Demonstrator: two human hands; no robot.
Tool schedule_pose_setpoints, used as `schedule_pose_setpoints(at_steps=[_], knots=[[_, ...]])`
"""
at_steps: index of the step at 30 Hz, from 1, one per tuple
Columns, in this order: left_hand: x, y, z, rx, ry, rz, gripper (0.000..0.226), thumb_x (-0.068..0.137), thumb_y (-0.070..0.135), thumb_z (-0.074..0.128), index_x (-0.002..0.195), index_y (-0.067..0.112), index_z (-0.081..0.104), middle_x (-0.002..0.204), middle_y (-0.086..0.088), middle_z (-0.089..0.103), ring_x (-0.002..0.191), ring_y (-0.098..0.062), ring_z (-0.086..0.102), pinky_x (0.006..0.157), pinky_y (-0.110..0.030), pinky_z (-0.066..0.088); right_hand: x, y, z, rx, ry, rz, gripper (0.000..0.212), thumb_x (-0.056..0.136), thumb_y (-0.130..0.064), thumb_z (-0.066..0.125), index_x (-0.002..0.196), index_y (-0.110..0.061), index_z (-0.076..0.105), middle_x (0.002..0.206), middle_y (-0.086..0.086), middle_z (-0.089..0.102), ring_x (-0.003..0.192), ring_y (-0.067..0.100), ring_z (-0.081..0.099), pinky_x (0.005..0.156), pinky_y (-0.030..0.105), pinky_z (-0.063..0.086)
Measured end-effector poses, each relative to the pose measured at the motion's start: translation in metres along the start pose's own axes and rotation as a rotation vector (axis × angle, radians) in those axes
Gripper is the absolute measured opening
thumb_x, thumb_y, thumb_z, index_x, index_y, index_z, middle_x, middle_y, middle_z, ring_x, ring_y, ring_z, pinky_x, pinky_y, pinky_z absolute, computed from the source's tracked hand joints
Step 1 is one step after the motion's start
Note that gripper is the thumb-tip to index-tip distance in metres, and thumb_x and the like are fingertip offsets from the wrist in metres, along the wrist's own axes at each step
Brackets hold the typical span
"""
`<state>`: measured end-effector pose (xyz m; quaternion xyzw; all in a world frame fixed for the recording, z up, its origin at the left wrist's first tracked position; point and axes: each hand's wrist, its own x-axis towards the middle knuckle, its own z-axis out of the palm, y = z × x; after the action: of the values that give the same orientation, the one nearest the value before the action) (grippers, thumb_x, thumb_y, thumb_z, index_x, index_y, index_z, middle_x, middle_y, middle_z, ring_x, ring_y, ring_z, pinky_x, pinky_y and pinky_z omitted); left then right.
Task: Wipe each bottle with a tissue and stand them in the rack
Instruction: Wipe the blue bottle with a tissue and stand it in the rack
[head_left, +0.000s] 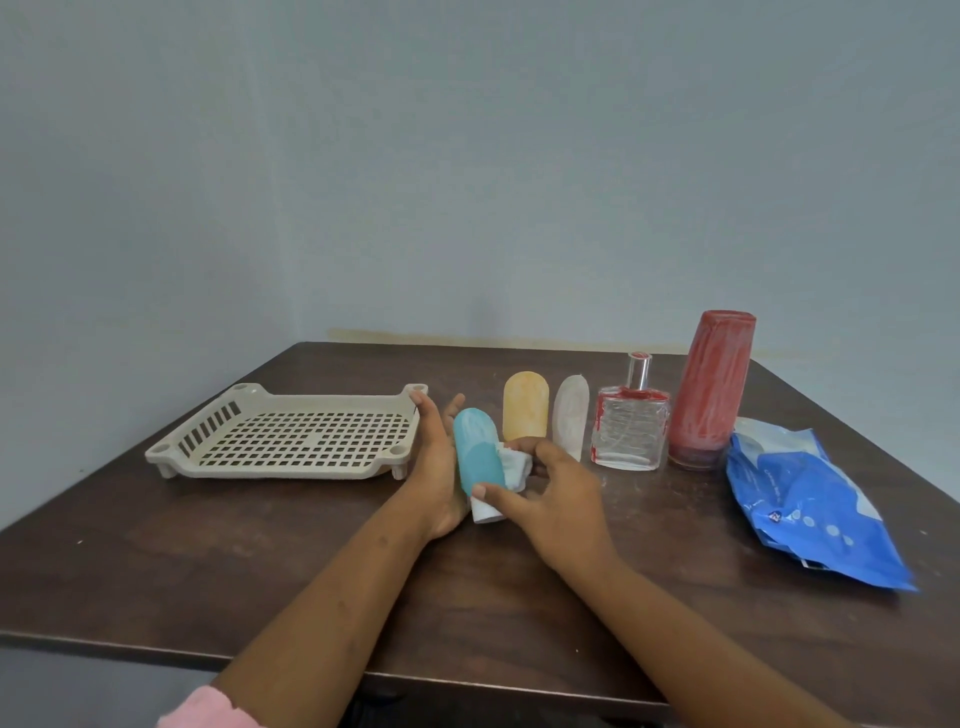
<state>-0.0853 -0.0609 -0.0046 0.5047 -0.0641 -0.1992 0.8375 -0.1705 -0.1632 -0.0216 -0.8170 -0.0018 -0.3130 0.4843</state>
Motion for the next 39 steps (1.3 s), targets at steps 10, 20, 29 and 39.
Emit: schedule_pose_setpoints(at_steps=[10,20,29,39], knots=[[0.000,0.000,-0.003,0.108,0.083,0.033,0.102,0.059,0.087,0.012,0.141,0.035,0.044,0.140,-0.005,0.055,0.117,-0.026,0.059,0.087,-0.039,0.054,0.000,0.003,-0.001,-0.084,0.058,-0.214,0.009,0.085,-0.018,0.068,0.092,-0.018,0.073,0.092,-0.009,0.067,0.089,0.001,0.059,0.074,0.016,0.050],[-0.008,0.003,0.001,0.117,-0.032,-0.083,0.093,0.071,0.087,0.003,0.141,0.039,0.040,0.128,-0.012,0.061,0.078,-0.029,0.067,0.048,-0.033,0.052,0.009,0.004,-0.008,-0.062,0.141,-0.139,0.007,0.081,-0.015,0.072,0.086,-0.019,0.073,0.086,-0.013,0.065,0.089,-0.006,0.057,0.071,0.003,0.042],[-0.008,-0.003,0.001,0.105,-0.176,-0.157,0.094,0.070,0.089,-0.001,0.141,0.041,0.039,0.092,-0.014,0.070,0.059,-0.026,0.060,0.050,-0.031,0.052,0.016,0.001,-0.015,-0.025,0.213,-0.134,0.010,0.083,-0.014,0.069,0.090,-0.020,0.072,0.087,-0.019,0.063,0.087,-0.009,0.057,0.070,0.006,0.045],[-0.008,-0.002,0.000,0.113,-0.166,-0.089,0.092,0.073,0.085,-0.003,0.143,0.040,0.036,0.102,-0.013,0.069,0.057,-0.025,0.065,0.046,-0.032,0.052,0.009,0.003,-0.012,-0.068,0.124,-0.186,0.013,0.084,-0.010,0.067,0.093,-0.017,0.073,0.088,-0.022,0.061,0.088,-0.008,0.057,0.069,0.006,0.045]])
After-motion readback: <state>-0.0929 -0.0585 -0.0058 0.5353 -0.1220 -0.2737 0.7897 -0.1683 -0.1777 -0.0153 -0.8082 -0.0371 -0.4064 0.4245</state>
